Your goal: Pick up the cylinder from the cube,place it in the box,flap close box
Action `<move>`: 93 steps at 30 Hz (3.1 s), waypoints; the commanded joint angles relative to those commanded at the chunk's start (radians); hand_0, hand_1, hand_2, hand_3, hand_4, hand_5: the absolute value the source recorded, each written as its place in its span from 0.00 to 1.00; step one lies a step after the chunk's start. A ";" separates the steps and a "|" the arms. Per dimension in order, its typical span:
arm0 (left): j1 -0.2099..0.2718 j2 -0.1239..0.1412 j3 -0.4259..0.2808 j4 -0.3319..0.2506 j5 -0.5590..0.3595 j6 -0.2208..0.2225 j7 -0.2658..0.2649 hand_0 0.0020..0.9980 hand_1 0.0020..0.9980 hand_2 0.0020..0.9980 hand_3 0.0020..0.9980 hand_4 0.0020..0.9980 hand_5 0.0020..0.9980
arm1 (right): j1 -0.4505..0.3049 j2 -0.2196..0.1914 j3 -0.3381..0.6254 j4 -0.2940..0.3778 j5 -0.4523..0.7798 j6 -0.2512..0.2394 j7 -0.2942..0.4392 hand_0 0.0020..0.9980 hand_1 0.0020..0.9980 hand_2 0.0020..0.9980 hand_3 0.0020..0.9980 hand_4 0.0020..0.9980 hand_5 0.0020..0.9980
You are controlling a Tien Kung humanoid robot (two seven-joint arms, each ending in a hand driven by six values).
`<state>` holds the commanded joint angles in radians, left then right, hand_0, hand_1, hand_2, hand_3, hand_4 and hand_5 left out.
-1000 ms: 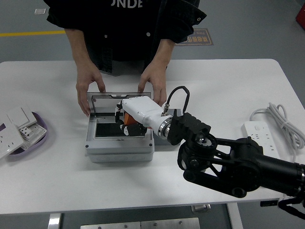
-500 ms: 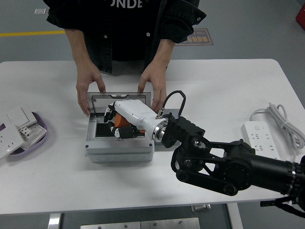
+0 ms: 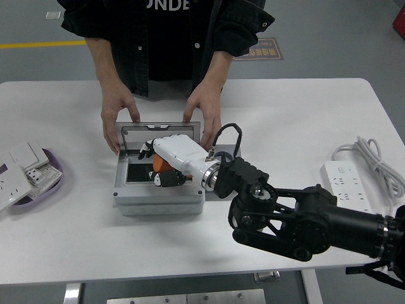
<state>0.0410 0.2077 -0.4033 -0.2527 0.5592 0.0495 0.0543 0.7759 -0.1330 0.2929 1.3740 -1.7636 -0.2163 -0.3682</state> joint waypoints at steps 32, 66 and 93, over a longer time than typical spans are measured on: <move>-0.007 0.000 -0.004 -0.007 0.012 -0.001 0.003 0.60 0.62 0.62 0.63 0.67 0.25 | 0.063 -0.118 0.140 0.099 0.424 -0.088 0.141 0.82 0.70 0.71 0.79 0.95 0.40; -0.008 0.002 -0.019 -0.007 0.018 0.000 0.005 0.60 0.63 0.62 0.63 0.66 0.27 | -0.001 -0.225 0.005 0.206 0.464 -0.119 0.135 0.79 0.68 0.69 0.77 0.90 0.42; 0.022 0.001 -0.033 -0.005 0.020 0.001 0.001 0.60 0.62 0.62 0.63 0.67 0.27 | -0.493 -0.354 0.689 0.234 0.704 -0.163 0.440 0.65 0.63 0.65 0.67 0.71 0.40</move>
<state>0.0627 0.2084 -0.4365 -0.2574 0.5795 0.0500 0.0549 0.2829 -0.4867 0.9822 1.6080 -1.0593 -0.3796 0.0721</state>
